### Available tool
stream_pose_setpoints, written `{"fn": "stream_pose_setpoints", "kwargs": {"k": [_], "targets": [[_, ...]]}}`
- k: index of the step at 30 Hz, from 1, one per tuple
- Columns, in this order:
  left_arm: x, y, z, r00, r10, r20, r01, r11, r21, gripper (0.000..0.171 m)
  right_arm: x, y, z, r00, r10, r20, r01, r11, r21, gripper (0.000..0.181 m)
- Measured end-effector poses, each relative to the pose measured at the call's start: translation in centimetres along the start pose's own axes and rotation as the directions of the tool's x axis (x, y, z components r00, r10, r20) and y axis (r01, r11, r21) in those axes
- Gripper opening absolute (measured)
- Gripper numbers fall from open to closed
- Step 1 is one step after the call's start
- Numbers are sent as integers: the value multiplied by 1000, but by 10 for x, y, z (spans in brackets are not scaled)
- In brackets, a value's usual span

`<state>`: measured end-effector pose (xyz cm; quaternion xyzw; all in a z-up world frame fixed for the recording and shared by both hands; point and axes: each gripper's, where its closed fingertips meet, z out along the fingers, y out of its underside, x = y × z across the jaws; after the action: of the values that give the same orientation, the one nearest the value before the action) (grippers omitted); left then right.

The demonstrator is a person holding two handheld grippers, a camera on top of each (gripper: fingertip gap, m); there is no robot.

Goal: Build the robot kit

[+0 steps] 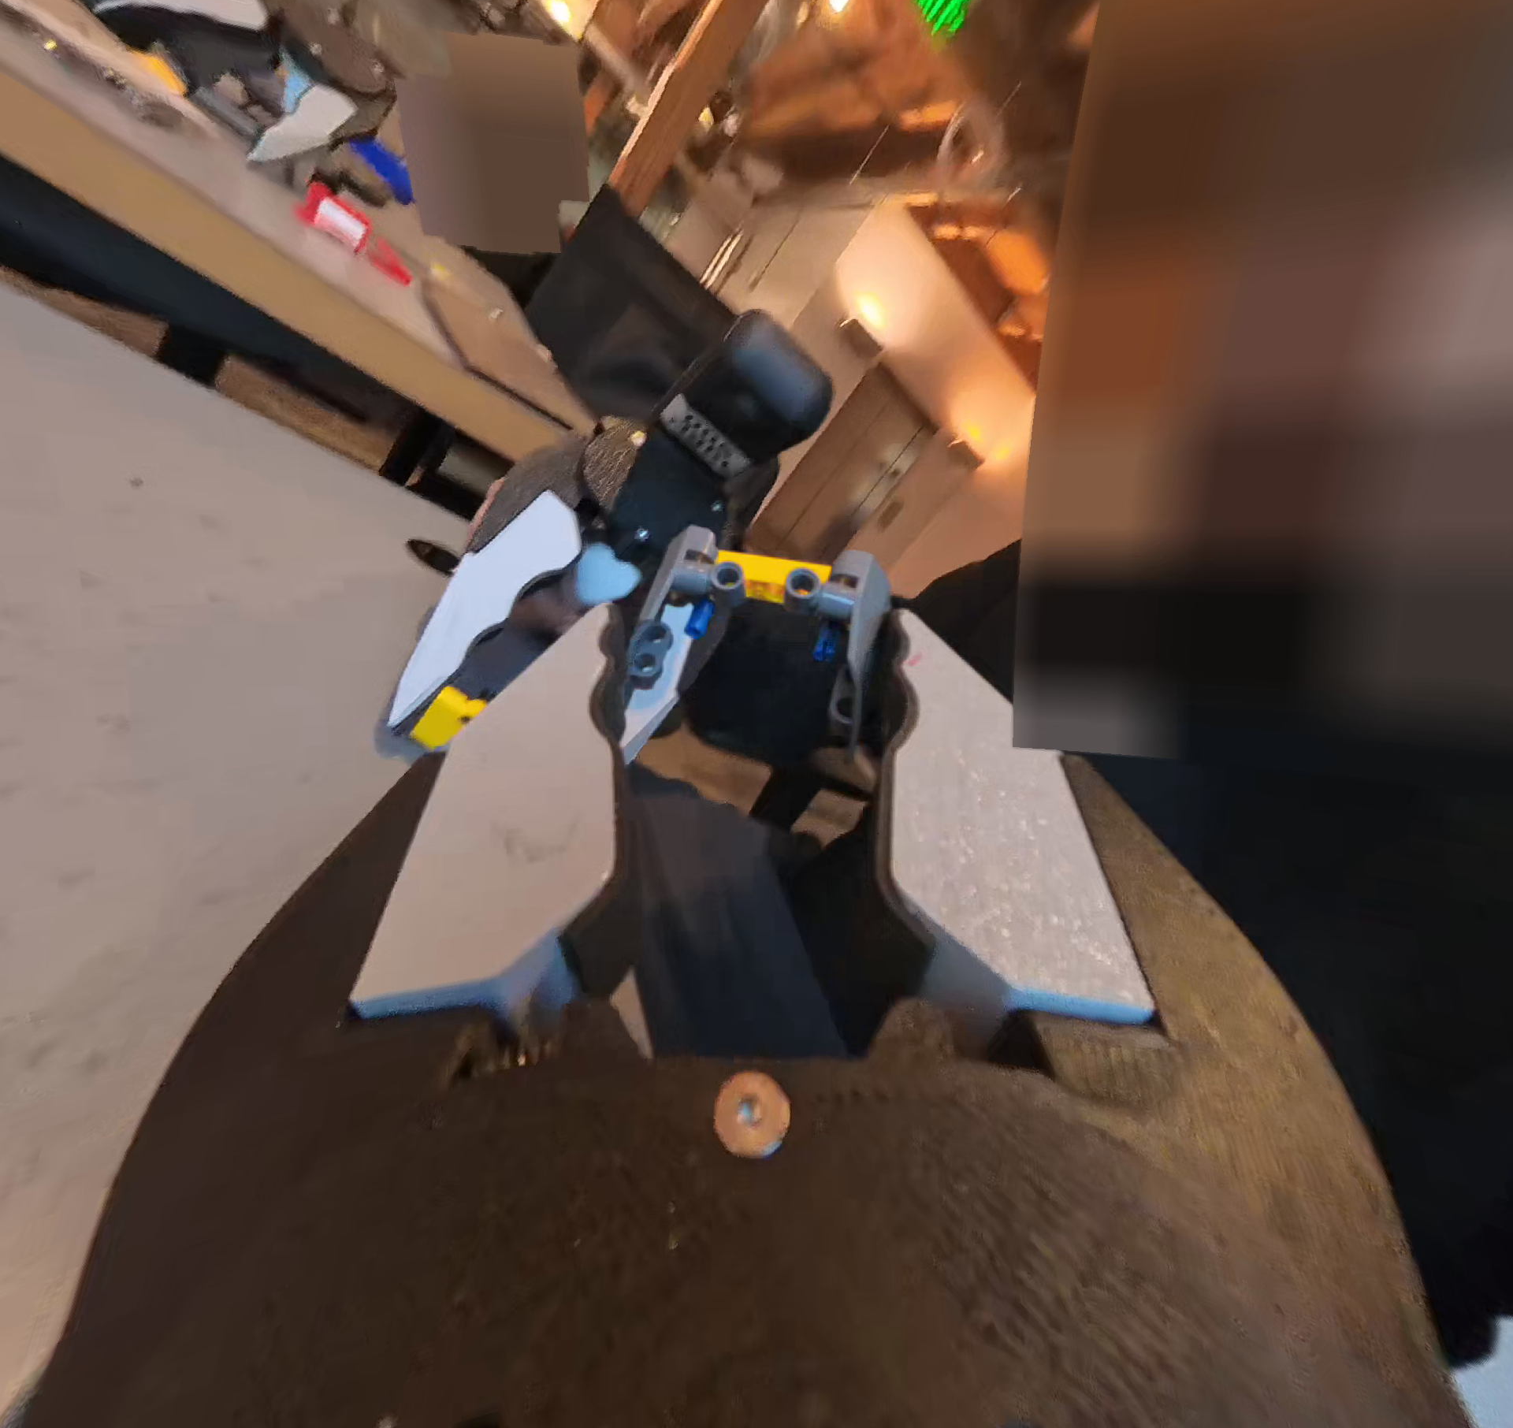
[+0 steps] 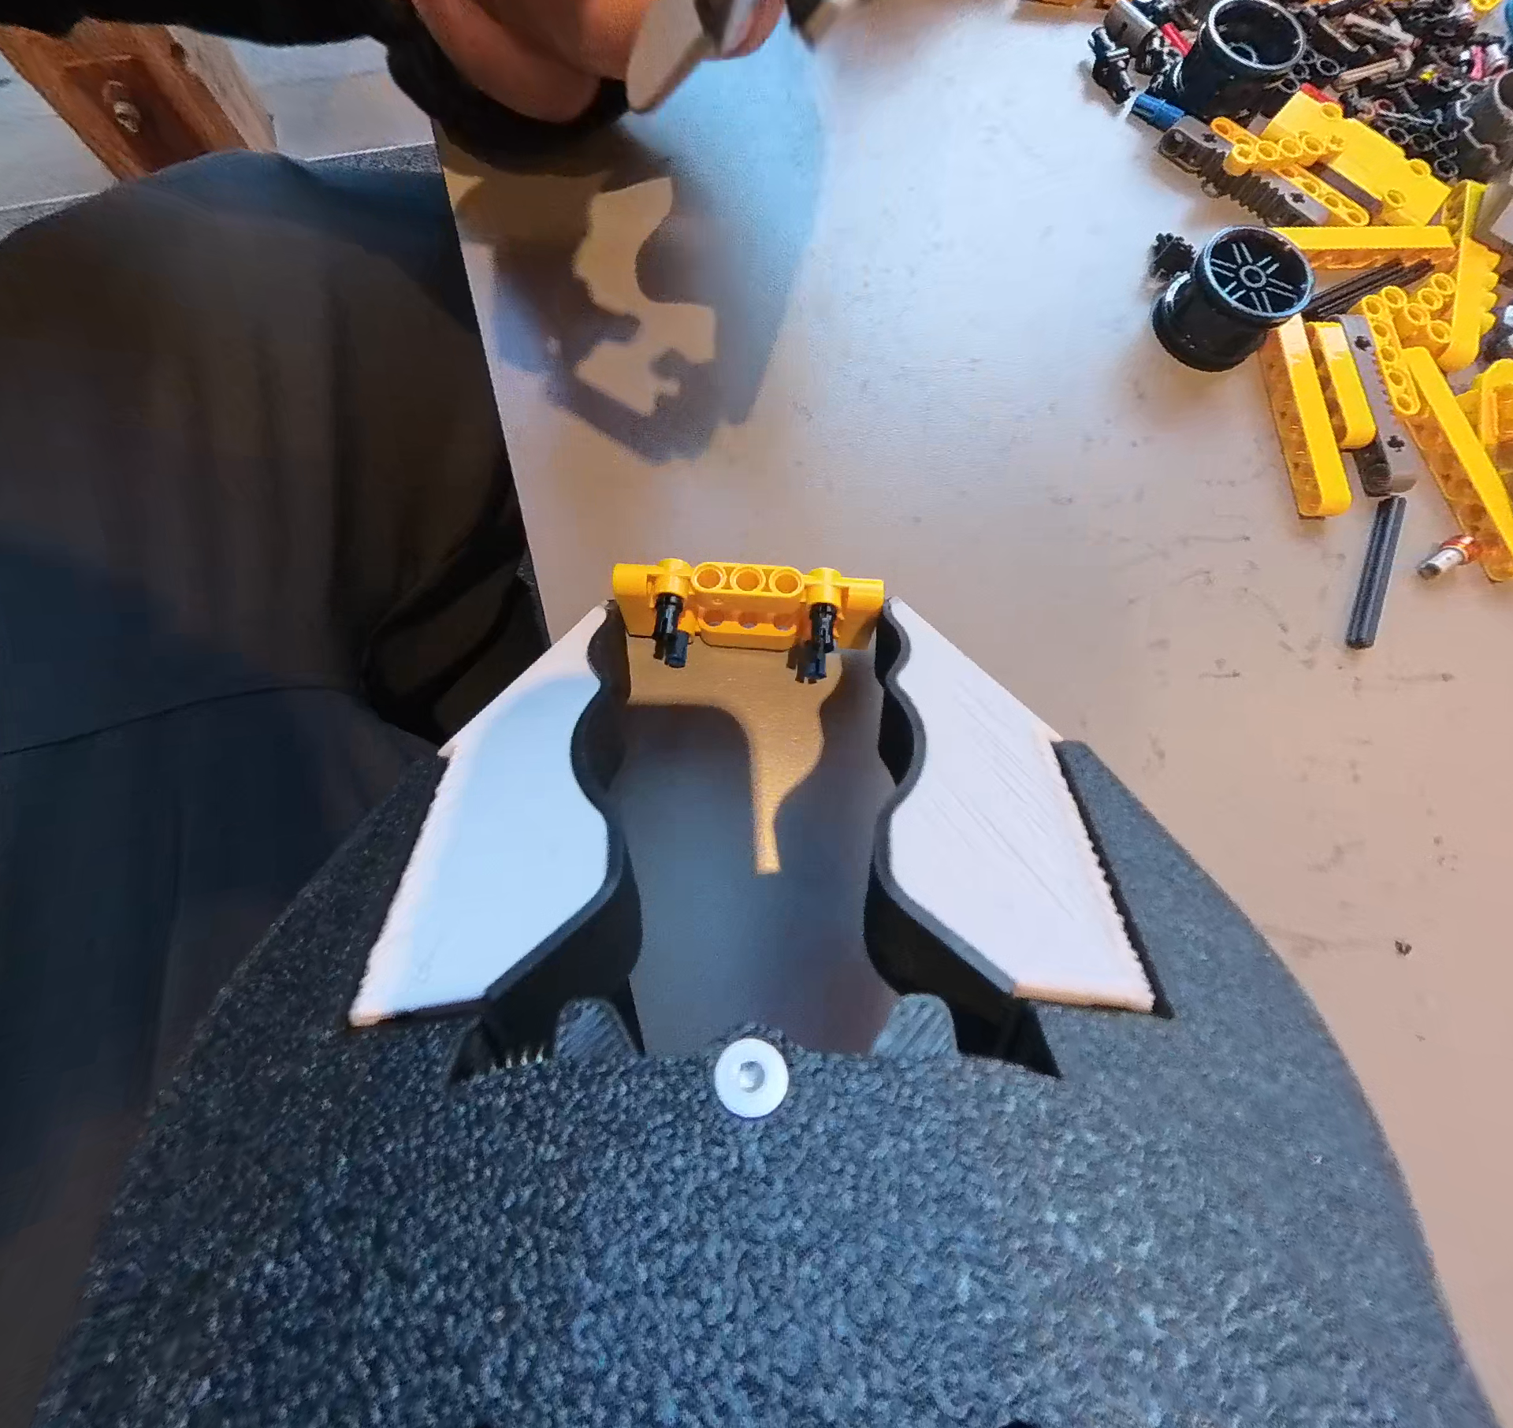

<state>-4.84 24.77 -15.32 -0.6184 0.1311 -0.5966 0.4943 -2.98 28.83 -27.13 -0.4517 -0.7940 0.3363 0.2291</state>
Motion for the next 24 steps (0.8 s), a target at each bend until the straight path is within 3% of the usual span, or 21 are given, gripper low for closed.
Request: {"fn": "stream_pose_setpoints", "kwargs": {"k": [10, 17, 24], "targets": [[38, 0, -3, 965, 19, -261, -10, 999, 36, 61, -1, 1, 1, 1000, 10, 20, -10, 1000, -4, 61], [46, 5, -2, 955, 34, -296, -28, 999, 25, 62, -2, 1, 1, 999, 16, 30, -16, 1000, -7, 61], [31, -8, -8, 968, -26, -250, 52, 994, 96, 64, -2, 0, 1, 999, 21, 41, -21, 1000, -7, 61]]}}
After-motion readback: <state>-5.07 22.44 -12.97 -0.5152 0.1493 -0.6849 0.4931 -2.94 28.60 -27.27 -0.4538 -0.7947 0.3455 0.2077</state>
